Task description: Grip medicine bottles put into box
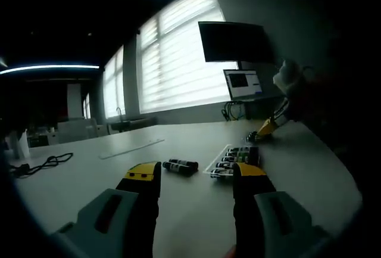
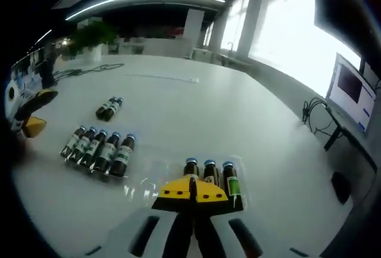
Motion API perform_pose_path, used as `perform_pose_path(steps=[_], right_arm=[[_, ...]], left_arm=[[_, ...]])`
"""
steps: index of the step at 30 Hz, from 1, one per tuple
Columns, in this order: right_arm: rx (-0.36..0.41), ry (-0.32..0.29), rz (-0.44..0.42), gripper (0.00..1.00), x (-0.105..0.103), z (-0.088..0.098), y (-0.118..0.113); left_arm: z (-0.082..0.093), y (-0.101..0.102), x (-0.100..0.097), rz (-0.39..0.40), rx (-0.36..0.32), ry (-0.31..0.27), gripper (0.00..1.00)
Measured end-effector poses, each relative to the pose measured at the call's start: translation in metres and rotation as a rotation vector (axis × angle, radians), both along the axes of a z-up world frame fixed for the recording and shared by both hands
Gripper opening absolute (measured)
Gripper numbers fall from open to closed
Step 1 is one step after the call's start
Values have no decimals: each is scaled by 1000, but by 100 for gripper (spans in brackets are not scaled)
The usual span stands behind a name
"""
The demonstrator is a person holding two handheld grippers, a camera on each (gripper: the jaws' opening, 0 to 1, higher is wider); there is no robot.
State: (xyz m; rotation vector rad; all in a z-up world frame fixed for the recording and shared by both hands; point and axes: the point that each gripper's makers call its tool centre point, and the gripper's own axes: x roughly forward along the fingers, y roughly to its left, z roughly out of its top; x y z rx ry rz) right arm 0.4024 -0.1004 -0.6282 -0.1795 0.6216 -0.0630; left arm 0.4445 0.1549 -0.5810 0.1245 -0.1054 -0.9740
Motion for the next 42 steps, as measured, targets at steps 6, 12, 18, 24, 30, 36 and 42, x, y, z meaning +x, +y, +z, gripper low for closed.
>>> perform_pose_path(steps=[6, 12, 18, 24, 30, 36, 42], right_arm=[[31, -38, -16, 0, 2, 9, -4], [12, -27, -9, 0, 2, 7, -4], [28, -36, -6, 0, 4, 9, -1], [25, -47, 1, 0, 7, 13, 0], [39, -44, 8, 0, 8, 11, 3], [39, -54, 12, 0, 9, 14, 4], [51, -56, 16, 0, 9, 15, 6]], left_arm=[[-1, 0, 0, 0, 7, 0, 41], [-1, -1, 0, -1, 7, 2, 41], [-1, 0, 0, 2, 6, 2, 41], [0, 0, 0, 2, 3, 2, 41], [0, 0, 1, 5, 2, 3, 41], [-1, 0, 1, 5, 5, 1, 41], [0, 0, 0, 7, 5, -2, 41]])
